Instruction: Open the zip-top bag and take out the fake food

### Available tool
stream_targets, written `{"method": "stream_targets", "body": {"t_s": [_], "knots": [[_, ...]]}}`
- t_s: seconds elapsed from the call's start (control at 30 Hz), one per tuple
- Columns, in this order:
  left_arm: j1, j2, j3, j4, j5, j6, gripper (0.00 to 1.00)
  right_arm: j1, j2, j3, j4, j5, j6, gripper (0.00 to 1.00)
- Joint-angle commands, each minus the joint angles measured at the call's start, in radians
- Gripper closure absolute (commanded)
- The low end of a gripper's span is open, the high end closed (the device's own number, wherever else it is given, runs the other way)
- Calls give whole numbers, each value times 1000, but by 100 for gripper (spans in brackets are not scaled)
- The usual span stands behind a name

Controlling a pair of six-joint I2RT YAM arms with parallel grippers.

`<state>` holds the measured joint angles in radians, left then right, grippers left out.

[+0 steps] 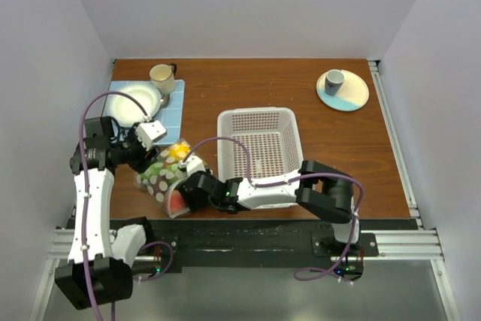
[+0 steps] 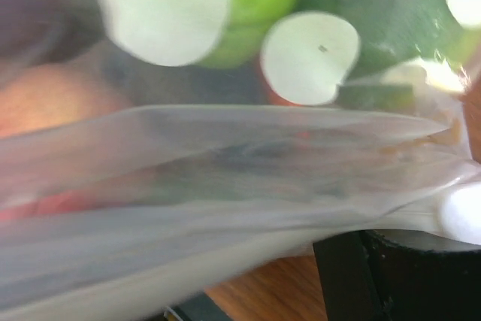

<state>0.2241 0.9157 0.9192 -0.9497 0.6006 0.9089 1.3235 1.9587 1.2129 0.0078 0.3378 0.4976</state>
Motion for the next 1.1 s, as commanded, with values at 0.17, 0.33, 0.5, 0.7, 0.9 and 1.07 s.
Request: {"method": "stream_targets", "body": {"t_s": [0.17,0.33,0.5,0.7,0.9,1.07], "knots": [[7,78,-206,219,-111,21,46,40,63,86,92,-89,-97,37],[6,75,-270,249,-139,47,48,42,91,88,101,-80,-96,38],[8,72,-287,217,-119,58,51,43,117,105,103,-66,-105,46],[8,57,-307,224,-133,71,51,48,19,51,126,-39,-134,71],[11,83,-306,262,-148,51,53,48,-171,-56,63,4,-163,89],[32,115,-286,278,-147,50,53,48,-349,-124,-5,4,-165,91]]}}
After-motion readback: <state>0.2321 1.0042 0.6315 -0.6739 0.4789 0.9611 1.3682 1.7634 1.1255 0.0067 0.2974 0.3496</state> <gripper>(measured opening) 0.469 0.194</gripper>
